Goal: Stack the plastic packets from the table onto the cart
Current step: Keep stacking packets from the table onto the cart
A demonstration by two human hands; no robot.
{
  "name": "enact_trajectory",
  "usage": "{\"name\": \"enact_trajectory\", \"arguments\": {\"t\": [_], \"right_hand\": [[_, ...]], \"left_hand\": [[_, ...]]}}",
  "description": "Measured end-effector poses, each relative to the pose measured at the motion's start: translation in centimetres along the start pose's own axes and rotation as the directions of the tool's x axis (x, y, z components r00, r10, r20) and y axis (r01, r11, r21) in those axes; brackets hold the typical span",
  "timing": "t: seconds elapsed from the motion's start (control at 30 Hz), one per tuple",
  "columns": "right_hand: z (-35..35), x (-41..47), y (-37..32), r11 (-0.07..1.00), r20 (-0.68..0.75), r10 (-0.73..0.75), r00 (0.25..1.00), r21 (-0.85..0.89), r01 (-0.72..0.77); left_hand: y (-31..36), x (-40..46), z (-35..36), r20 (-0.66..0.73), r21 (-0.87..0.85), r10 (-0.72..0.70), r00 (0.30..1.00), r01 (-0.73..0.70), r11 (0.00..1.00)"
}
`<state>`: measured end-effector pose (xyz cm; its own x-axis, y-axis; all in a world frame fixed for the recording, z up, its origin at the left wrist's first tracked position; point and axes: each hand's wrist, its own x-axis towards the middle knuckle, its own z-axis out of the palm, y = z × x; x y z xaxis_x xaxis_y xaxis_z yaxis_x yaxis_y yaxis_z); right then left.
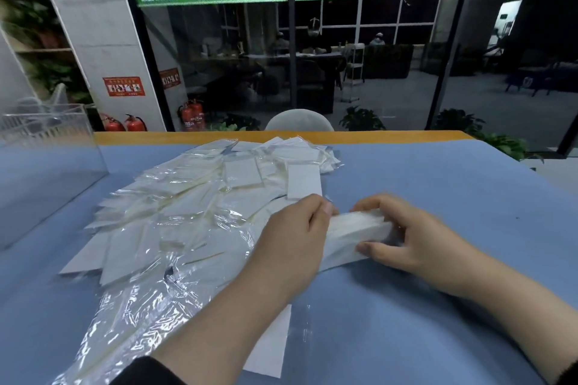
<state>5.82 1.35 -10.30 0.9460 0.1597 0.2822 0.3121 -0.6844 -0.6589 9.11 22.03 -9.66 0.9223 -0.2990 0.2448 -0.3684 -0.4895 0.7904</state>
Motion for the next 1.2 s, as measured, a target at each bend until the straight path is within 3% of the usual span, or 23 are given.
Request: {"name": "enact_trajectory", "arguments": {"t": [0.1, 0.23, 0.37, 0.6, 0.73, 0.8, 0.87, 0.97, 1.07, 1.2], "right_hand": [[-0.1, 0.1, -0.1, 1.0, -0.058, -0.019, 0.998, -0.018, 0.018], [-0.3, 0.2, -0.5, 0.992, -0.159, -0.127, 0.979, -0.039, 0.122], [-0.5, 0.0, -1.2, 0.981, -0.254, -0.193, 0.948, -0.067, 0.182], [0.2, 0.6, -3.6, 0.994, -0.393, -0.105, 0.913, -0.033, 0.1], [0.7, -0.7, -6.6, 0.998, -0.554, -0.057, 0.83, -0.043, 0.04], [1.8, -2.2, -8.4, 0.988, -0.421, -0.111, 0.9, -0.149, 0.052], [3.4, -3.9, -10.5, 0.96, -0.094, -0.106, 0.99, -0.27, 0.077], [6.1, -5.4, -13.2, 0.907, 0.261, -0.039, 0.965, -0.396, 0.143], [8.2, -5.8, -15.5, 0.879, 0.339, 0.072, 0.938, -0.466, 0.101], [10.5, -4.5, -17.2, 0.87, 0.264, 0.248, 0.932, -0.485, -0.095]], "left_hand": [[0.4, -0.2, -0.5, 0.023, -0.092, 0.024, 0.999, -0.022, 0.996], [0.4, -0.4, -1.0, 0.117, 0.149, 0.063, 0.991, -0.08, 0.986], [0.8, -0.3, -1.8, 0.055, 0.201, 0.135, 0.989, -0.144, 0.969], [1.4, -0.6, -3.8, -0.023, 0.123, 0.157, 0.987, -0.153, 0.981], [1.7, -1.8, -8.7, -0.216, 0.089, 0.146, 0.966, -0.129, 0.988], [1.1, -3.4, -12.4, -0.3, 0.126, 0.148, 0.942, -0.115, 0.985], [-0.8, -5.9, -15.6, -0.379, 0.191, 0.129, 0.917, -0.059, 0.98], [-4.5, -10.2, -18.6, -0.488, 0.203, 0.067, 0.87, 0.039, 0.978], [-7.5, -13.6, -19.7, -0.549, 0.228, 0.026, 0.835, 0.119, 0.966], [-9.8, -16.1, -19.9, -0.532, 0.18, -0.048, 0.846, 0.168, 0.969]]}}
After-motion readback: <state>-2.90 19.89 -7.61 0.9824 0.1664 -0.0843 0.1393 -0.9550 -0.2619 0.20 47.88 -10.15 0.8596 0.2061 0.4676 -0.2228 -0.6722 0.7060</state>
